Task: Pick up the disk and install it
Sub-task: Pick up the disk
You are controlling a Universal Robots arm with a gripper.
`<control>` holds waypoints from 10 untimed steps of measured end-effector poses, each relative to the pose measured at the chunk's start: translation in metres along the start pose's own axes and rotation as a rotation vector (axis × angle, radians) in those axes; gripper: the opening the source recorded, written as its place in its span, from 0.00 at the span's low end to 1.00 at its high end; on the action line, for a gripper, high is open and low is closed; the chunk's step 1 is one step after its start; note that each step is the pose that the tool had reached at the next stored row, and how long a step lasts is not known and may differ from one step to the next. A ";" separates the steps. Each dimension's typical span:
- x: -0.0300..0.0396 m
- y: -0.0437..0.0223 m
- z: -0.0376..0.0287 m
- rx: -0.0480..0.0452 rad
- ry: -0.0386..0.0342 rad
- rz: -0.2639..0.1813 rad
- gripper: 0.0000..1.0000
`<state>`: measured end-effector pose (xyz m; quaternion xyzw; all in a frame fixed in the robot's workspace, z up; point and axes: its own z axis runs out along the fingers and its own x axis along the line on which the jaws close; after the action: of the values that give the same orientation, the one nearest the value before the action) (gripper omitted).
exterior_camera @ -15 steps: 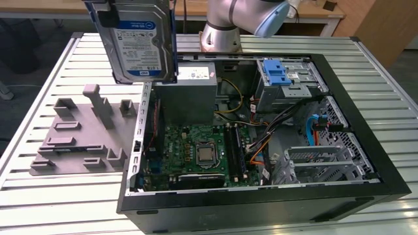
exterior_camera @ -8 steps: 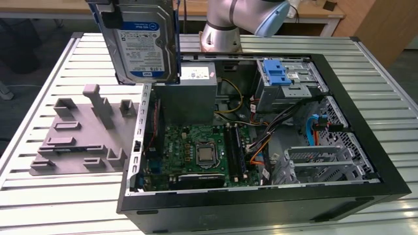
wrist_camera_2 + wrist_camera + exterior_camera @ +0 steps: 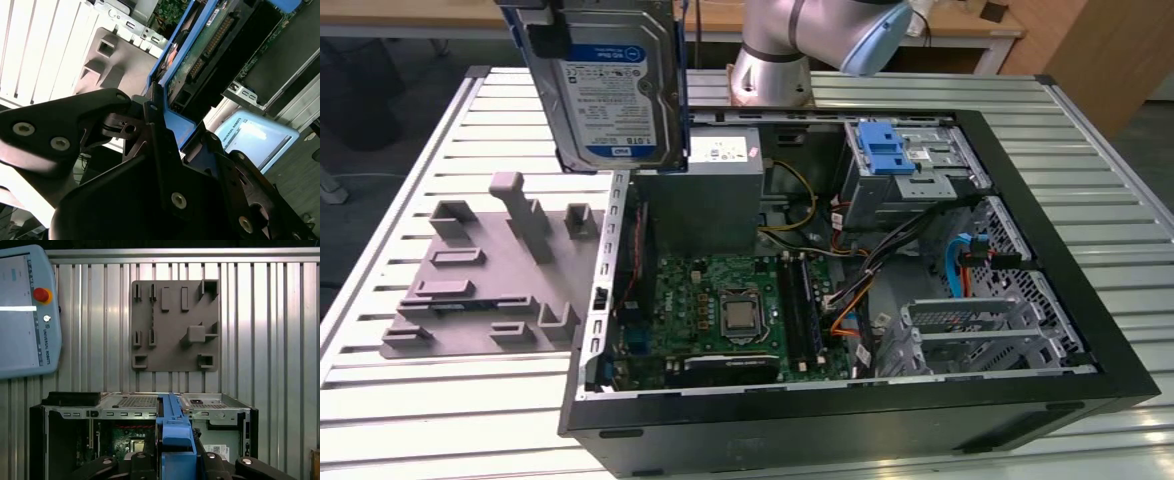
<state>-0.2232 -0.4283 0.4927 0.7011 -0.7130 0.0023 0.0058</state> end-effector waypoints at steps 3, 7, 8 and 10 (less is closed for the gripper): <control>0.0002 -0.0010 0.0000 0.0014 0.0000 0.000 0.36; 0.0006 -0.0106 0.0000 0.0014 0.0001 0.000 0.36; 0.0006 -0.0126 0.0000 0.0015 0.0000 0.000 0.36; 0.0006 -0.0162 0.0000 0.0014 0.0001 0.000 0.36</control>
<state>-0.2070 -0.4292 0.4926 0.7011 -0.7130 0.0029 0.0053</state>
